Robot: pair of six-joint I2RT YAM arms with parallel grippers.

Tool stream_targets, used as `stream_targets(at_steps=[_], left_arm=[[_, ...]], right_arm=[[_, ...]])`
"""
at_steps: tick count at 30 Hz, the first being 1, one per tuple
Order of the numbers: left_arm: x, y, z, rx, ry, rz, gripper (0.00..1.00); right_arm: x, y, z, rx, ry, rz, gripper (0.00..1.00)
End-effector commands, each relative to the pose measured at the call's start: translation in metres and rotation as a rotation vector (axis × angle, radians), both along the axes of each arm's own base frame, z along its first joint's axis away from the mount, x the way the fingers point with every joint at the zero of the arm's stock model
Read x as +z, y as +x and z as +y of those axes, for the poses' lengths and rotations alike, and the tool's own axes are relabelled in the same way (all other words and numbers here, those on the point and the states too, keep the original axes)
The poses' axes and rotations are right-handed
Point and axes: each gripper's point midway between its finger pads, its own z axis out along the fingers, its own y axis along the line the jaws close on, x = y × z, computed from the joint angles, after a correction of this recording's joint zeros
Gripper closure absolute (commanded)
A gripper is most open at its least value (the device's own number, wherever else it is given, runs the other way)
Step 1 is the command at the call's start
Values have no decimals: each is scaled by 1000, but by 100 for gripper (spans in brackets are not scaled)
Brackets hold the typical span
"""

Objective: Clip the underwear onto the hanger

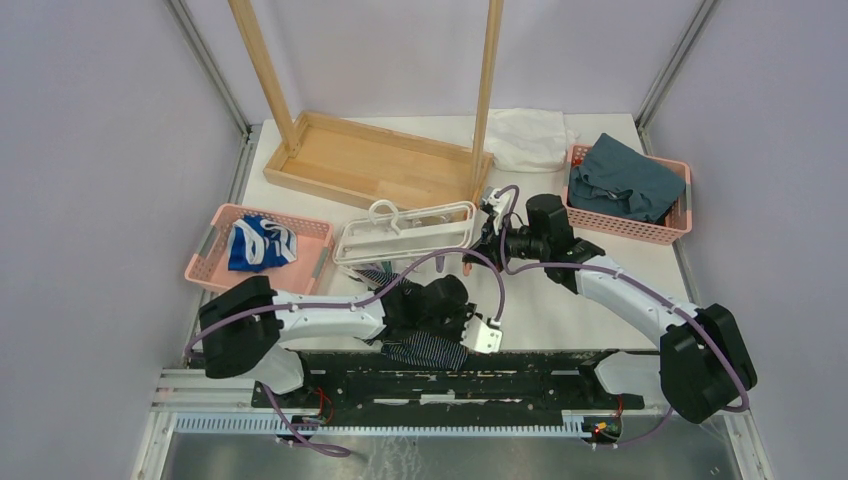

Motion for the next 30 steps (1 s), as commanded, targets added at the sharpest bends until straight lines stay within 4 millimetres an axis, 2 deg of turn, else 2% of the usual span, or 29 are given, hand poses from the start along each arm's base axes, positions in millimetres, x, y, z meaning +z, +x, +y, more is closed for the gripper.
stream_targets(at_steps=[1,3,7,12,17,20,24,30], left_arm=[[14,-1,-23,-97,-66,-38,80],[14,0,-21,-89,-71,-34,70],[20,2,-16,-68,-94,-35,60],[46,8,-5,-14,-186,-47,53],[55,3,24,52,-317,-73,49],[47,1,44,96,-358,-90,42],[26,9,67,162,-294,-138,39],[4,23,79,201,-185,-206,38]], right_arm=[[20,11,0,-36,35,-80,99],[20,11,0,-37,35,-77,99],[20,11,0,-37,38,-76,99],[20,11,1,-34,38,-76,99],[21,9,2,-23,42,-70,99],[19,8,3,-14,37,-62,99],[18,7,5,-3,43,-47,99],[16,5,8,7,46,-9,99]])
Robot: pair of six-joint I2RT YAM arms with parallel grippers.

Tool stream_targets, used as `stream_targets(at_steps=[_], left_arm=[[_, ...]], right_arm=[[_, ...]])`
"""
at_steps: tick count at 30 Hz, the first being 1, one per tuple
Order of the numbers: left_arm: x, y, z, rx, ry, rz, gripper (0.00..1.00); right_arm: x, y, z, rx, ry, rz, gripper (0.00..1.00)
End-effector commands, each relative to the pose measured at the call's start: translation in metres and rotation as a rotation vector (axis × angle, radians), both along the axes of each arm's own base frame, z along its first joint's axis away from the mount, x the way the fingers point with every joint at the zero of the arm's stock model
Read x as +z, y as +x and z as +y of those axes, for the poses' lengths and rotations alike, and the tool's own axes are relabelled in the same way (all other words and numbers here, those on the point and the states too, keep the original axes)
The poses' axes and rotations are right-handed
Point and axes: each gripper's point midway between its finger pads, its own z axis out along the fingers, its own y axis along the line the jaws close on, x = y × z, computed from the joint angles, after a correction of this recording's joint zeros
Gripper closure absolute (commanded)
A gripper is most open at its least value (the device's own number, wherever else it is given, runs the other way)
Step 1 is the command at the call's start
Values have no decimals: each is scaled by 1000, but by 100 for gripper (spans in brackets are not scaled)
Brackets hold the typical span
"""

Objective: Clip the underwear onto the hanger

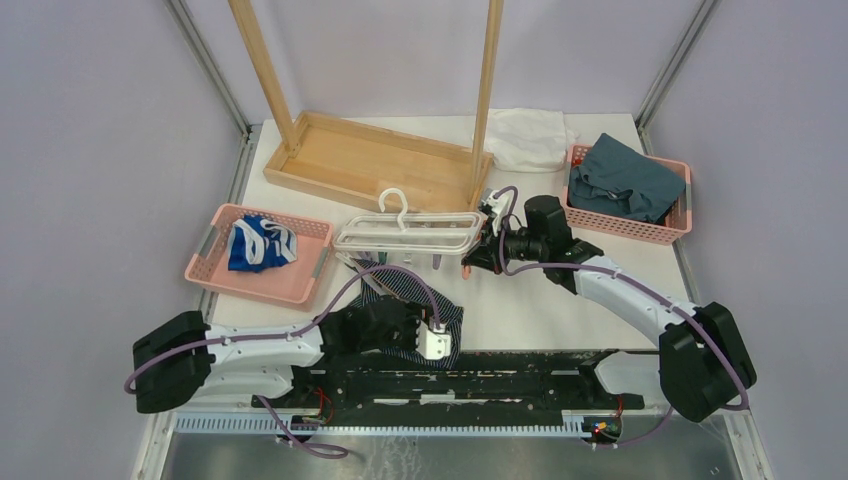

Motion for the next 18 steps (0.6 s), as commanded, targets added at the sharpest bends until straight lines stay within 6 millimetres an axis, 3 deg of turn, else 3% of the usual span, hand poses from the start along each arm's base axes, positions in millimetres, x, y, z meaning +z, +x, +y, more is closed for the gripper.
stream_targets(at_steps=[1,9,15,18], left_arm=[[-2,19,2,67,23,-73,37],[-14,16,2,52,52,-57,38],[-16,34,17,113,116,-155,39],[-23,32,20,106,154,-144,40]], right_arm=[[20,7,9,16,44,-29,99],[18,5,13,34,35,-13,99],[23,2,16,39,48,-15,99],[25,1,18,45,51,-16,99]])
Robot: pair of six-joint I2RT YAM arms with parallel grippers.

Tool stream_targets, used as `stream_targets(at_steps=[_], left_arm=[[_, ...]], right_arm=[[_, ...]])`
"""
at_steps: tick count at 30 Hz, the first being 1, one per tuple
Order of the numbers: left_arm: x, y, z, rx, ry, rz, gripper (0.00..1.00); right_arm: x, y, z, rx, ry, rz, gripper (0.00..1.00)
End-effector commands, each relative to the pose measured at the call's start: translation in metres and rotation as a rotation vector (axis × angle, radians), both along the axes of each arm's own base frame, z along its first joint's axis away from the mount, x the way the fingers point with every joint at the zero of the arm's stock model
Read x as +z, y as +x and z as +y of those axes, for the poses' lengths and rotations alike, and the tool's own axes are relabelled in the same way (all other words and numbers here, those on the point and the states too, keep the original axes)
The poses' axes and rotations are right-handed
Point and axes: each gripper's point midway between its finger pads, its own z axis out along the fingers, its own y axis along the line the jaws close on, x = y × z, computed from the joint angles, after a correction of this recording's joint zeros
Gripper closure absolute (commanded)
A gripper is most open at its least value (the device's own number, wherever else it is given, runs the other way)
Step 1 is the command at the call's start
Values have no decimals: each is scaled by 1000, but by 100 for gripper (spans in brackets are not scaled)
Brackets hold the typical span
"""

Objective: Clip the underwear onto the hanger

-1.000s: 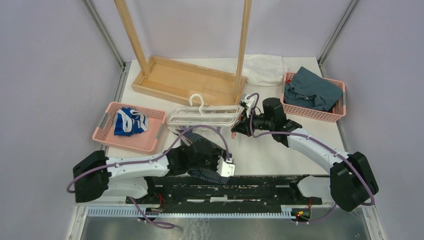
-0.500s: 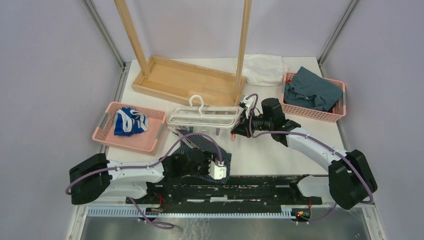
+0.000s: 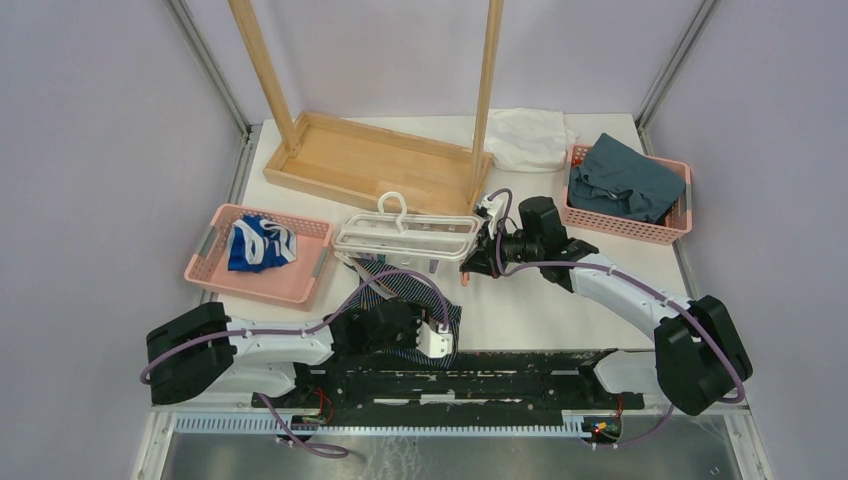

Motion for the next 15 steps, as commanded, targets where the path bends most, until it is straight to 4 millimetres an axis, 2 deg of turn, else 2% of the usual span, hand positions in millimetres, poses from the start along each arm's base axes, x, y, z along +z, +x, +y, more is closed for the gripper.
stream_targets(at_steps=[1,6,15], left_arm=[[2,8,1,0,28,-48,40],[3,-1,-3,-31,6,-7,39],[8,21,-7,12,12,-119,40]], right_arm=[[39,11,14,19,75,-93,99],[42,11,14,19,77,-98,99],[42,8,14,26,74,-95,99]])
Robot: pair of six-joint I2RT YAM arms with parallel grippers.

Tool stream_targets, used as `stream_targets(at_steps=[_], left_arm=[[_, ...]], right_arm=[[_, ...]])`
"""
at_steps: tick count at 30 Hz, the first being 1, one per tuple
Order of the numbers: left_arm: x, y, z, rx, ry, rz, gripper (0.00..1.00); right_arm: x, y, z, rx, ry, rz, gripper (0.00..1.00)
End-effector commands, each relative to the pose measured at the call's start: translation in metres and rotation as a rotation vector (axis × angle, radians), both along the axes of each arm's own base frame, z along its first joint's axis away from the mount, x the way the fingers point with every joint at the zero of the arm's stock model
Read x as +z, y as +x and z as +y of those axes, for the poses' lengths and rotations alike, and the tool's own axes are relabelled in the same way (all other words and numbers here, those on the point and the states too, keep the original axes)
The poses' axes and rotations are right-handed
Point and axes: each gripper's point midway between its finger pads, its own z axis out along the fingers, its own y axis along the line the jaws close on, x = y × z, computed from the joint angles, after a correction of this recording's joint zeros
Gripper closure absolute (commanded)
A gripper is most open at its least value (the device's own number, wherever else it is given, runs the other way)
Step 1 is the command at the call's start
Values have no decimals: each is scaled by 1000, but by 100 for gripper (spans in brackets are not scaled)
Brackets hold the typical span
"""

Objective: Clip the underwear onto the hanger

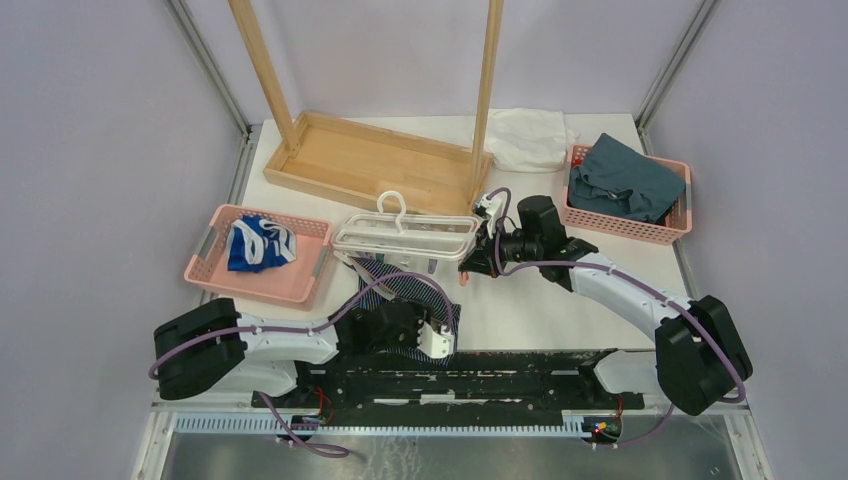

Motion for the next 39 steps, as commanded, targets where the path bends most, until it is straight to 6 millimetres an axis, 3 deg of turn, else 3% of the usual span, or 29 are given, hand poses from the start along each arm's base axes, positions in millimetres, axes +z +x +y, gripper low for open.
stream_targets(at_steps=[1,6,17,26,33,39], left_arm=[[19,17,-14,4,-50,-91,41],[30,19,-21,-10,-95,-90,51],[49,27,-25,-14,-132,-95,51],[40,31,-31,-26,-143,-60,52],[30,15,-42,-81,-172,34,51],[19,3,-44,-108,-169,104,43]], right_arm=[[37,9,10,16,65,-95,99],[36,9,9,17,59,-102,99],[38,8,8,18,60,-112,99],[38,8,8,22,59,-112,99],[41,9,9,24,62,-120,99],[40,8,9,25,61,-118,99]])
